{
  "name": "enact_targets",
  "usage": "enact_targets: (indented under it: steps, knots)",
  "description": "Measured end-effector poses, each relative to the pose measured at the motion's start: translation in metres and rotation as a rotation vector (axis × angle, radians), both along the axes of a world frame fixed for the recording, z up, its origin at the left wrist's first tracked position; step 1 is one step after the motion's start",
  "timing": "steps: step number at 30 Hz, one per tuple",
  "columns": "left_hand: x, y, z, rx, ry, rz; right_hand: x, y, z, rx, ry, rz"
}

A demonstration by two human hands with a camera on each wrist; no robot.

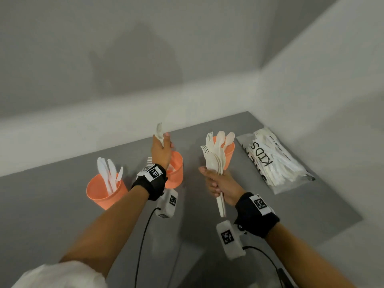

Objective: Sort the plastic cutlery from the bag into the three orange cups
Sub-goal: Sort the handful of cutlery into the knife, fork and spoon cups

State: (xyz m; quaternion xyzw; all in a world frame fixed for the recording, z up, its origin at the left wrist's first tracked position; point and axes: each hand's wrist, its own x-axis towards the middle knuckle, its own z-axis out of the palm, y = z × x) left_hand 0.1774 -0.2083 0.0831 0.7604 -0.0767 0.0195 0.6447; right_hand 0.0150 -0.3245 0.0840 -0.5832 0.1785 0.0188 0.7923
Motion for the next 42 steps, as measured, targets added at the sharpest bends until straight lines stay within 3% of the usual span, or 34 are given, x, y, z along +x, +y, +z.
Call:
enact_targets:
  steps: [4,10,13,18,21,27,31,33,35,38,42]
  knots:
    - [-0.008,-0.004,-0.019,0.159,0.05,0.033,-0.009,-0.013,0.0,-0.04,0.014,0.036]
    - [-0.021,-0.001,-0.012,0.378,-0.207,0.072,0.004,-0.026,0.0,0.001,0.035,0.171]
    - [-0.039,-0.004,0.003,0.297,-0.348,0.112,0.012,-0.03,0.0,0.045,0.026,0.276]
    - [-0.077,-0.027,0.009,0.115,-0.047,-0.055,0.021,-0.032,-0.002,0.091,0.042,0.336]
    - [-0.087,-0.036,-0.005,0.17,0.007,-0.07,0.022,-0.032,0.0,0.118,0.058,0.373]
    - [-0.088,-0.039,0.006,-0.102,0.209,0.033,0.019,-0.045,0.0,0.09,0.061,0.46]
    - [-0.081,-0.031,0.024,-0.633,0.437,0.126,0.019,-0.053,-0.003,0.017,0.046,0.48]
    - [-0.077,-0.027,0.031,-0.786,0.544,0.157,0.02,-0.056,-0.007,-0.084,0.053,0.428]
    - [-0.075,-0.028,0.035,-0.651,0.521,0.181,0.02,-0.058,-0.011,-0.182,0.045,0.381]
    - [-0.087,-0.037,0.04,-0.259,0.38,0.092,0.019,-0.056,-0.011,-0.25,0.014,0.353]
    - [-0.107,-0.056,0.052,-0.194,0.372,-0.086,0.018,-0.05,-0.007,-0.309,0.013,0.338]
